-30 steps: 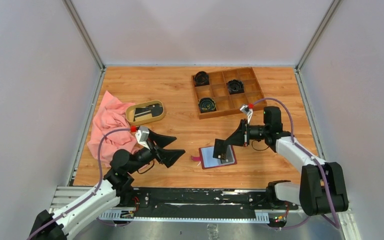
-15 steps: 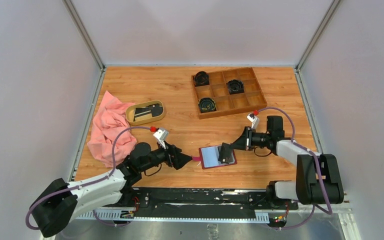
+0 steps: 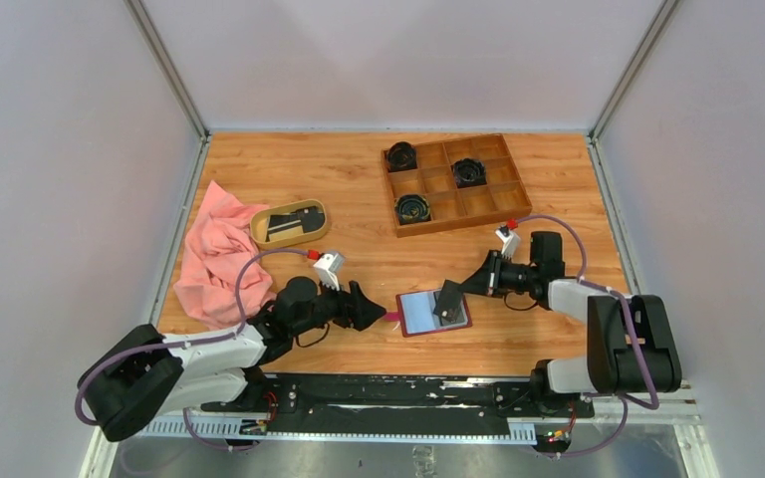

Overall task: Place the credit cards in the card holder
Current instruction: Insert the credit card into the card holder.

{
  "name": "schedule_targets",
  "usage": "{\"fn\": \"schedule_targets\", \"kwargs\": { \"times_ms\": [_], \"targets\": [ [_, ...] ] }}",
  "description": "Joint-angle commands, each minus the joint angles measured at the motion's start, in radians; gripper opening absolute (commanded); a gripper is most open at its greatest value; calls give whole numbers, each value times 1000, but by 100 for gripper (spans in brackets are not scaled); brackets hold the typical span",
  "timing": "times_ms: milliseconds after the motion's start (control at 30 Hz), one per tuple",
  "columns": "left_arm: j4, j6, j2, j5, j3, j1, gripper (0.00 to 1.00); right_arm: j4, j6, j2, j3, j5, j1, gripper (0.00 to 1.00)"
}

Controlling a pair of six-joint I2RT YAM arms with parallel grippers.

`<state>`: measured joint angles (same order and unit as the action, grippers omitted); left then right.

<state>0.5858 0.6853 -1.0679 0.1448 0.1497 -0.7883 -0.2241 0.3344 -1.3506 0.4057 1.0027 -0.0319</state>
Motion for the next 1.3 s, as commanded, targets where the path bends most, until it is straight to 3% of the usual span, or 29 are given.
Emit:
{"fn": "schedule_targets", "kwargs": {
  "times_ms": [0,433,633,900,1067,1267],
  "targets": [
    [54,41,-50,-21,24,-10,81,-25,16,-24,-16,8,13,0],
    [158,112,-234,-12,55,-22,64,-32,15,-92,-15,67,12,0],
    [158,125,-315,-37,87,-43,55,-134,107,-106,-30,116,12,0],
    [158,133,-394,-38,120,-65,53,-134,121,-118,-11,139,12,0],
    [158,132,-401,-44,120,-66,52,-12,32,-96,4,45,12,0],
    [158,137,-411,-37,125,-66,52,-12,35,-150,16,58,4,0]
  ]
}}
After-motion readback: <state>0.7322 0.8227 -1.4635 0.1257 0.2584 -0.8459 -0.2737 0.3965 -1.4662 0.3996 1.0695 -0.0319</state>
